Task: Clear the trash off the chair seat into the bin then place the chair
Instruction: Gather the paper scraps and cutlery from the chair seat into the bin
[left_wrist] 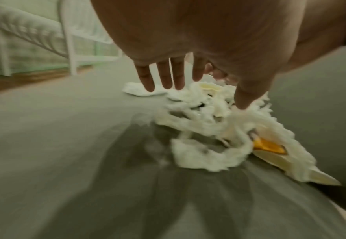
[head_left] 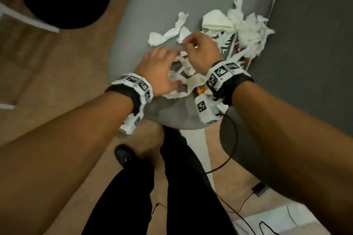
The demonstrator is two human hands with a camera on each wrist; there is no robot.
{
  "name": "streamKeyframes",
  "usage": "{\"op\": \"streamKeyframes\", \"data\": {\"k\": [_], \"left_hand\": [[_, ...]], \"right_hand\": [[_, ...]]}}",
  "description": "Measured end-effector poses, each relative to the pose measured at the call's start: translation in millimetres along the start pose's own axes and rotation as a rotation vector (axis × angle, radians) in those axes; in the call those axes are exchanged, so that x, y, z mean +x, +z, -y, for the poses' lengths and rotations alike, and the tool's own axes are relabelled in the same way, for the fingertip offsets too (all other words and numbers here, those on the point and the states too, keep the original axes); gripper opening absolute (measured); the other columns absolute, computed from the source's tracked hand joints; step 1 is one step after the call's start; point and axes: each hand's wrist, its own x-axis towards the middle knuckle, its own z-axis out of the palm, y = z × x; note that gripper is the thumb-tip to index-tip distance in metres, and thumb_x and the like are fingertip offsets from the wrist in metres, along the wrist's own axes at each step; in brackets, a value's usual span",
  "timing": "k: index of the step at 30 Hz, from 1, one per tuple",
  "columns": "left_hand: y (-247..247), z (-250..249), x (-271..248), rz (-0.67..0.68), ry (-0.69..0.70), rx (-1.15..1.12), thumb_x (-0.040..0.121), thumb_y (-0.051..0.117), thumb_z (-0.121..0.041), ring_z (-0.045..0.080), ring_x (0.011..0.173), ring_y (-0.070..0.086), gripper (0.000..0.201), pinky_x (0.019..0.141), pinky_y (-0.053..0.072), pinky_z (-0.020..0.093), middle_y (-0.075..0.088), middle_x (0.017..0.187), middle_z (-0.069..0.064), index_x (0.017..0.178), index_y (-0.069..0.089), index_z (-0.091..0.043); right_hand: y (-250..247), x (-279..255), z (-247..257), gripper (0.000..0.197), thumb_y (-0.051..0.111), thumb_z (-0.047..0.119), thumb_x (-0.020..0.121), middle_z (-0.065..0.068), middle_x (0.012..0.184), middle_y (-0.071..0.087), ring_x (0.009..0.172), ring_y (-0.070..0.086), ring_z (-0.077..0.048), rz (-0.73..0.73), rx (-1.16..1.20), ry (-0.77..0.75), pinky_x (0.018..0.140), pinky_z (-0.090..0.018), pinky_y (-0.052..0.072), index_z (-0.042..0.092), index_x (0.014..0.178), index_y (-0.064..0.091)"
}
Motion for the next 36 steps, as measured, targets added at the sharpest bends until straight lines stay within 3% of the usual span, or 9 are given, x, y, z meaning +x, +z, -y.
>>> {"op": "streamKeyframes", "data": {"k": [2, 5, 8, 12, 15, 19, 26, 31, 36], "left_hand": [[23, -29, 15, 0.129, 0.047, 0.167, 0.067, 0.066, -0.061, 0.034, 0.135, 0.033, 0.088, 0.106, 0.031, 0.051, 0.033, 0.152, 0.008, 0.145, 0.035, -0.032], [43, -39, 24, 0.188, 0.064, 0.331, 0.074, 0.072, -0.045, 0.037, 0.135, 0.032, 0.07, 0.103, 0.033, 0.056, 0.024, 0.156, 0.009, 0.139, 0.045, -0.032], [39, -23, 27, 0.19, 0.067, 0.312, 0.078, 0.068, -0.01, 0.039, 0.117, 0.046, 0.046, 0.091, 0.046, 0.049, 0.036, 0.141, 0.013, 0.121, 0.053, -0.017], [25, 8, 21, 0.166, -0.01, 0.249, 0.08, 0.063, 0.001, 0.034, 0.105, 0.048, 0.042, 0.083, 0.049, 0.044, 0.045, 0.118, 0.015, 0.117, 0.047, -0.008], [18, 23, 16, 0.124, -0.068, 0.164, 0.083, 0.064, -0.005, 0.034, 0.103, 0.049, 0.039, 0.084, 0.047, 0.045, 0.049, 0.115, 0.016, 0.116, 0.045, -0.007], [8, 25, 0, -0.032, -0.183, -0.012, 0.088, 0.052, -0.005, 0.032, 0.079, 0.049, 0.018, 0.066, 0.039, 0.038, 0.054, 0.095, 0.016, 0.102, 0.041, -0.006], [2, 24, -32, -0.135, -0.333, -0.187, 0.088, 0.037, -0.001, 0.036, 0.084, 0.054, 0.02, 0.077, 0.048, 0.047, 0.052, 0.106, 0.013, 0.105, 0.04, -0.011], [5, 40, -58, -0.269, -0.497, -0.358, 0.089, 0.042, 0.002, 0.031, 0.09, 0.053, 0.024, 0.073, 0.038, 0.034, 0.055, 0.108, 0.013, 0.112, 0.043, -0.005], [15, 70, -116, -0.379, -0.639, -0.506, 0.092, 0.044, -0.006, 0.029, 0.075, 0.057, 0.019, 0.063, 0.041, 0.034, 0.06, 0.089, 0.01, 0.11, 0.046, -0.008]], "right_hand": [[-33, 16, -26, 0.023, 0.052, 0.018, 0.09, -0.003, 0.113, 0.066, 0.099, 0.064, -0.019, -0.131, -0.097, -0.02, 0.09, -0.03, 0.05, 0.017, 0.109, 0.065], [-55, 37, -51, 0.037, 0.057, 0.01, 0.085, -0.005, 0.132, 0.049, 0.111, 0.057, -0.021, -0.215, -0.186, -0.065, 0.096, -0.03, 0.048, 0.017, 0.122, 0.056], [-59, 57, -61, 0.051, 0.057, 0.001, 0.08, -0.005, 0.14, 0.044, 0.122, 0.05, -0.025, -0.258, -0.256, -0.079, 0.103, -0.032, 0.044, 0.015, 0.128, 0.05], [-52, 80, -61, 0.061, 0.057, 0.003, 0.081, -0.004, 0.146, 0.043, 0.128, 0.043, -0.034, -0.22, -0.477, -0.035, 0.102, -0.045, 0.039, 0.019, 0.139, 0.043], [-46, 91, -62, 0.058, 0.057, 0.011, 0.084, -0.011, 0.141, 0.05, 0.129, 0.043, -0.04, -0.155, -0.644, -0.012, 0.103, -0.05, 0.034, 0.019, 0.14, 0.041], [-47, 97, -59, 0.034, 0.046, 0.011, 0.091, -0.014, 0.114, 0.067, 0.115, 0.053, -0.04, -0.245, -0.767, -0.097, 0.099, -0.05, 0.035, 0.022, 0.12, 0.06], [-38, 70, -27, 0.026, 0.038, 0.026, 0.097, -0.01, 0.107, 0.065, 0.103, 0.058, -0.037, -0.326, -0.384, -0.159, 0.092, -0.043, 0.042, 0.015, 0.115, 0.054], [9, 17, 13, 0.033, 0.046, 0.028, 0.095, -0.011, 0.106, 0.066, 0.095, 0.063, -0.027, -0.182, -0.08, -0.293, 0.08, -0.036, 0.05, 0.005, 0.118, 0.054], [88, -49, 51, 0.014, 0.047, 0.024, 0.098, 0.006, 0.077, 0.055, 0.067, 0.054, -0.015, 0.082, 0.028, -0.328, 0.063, -0.031, 0.046, 0.011, 0.105, 0.045]]}}
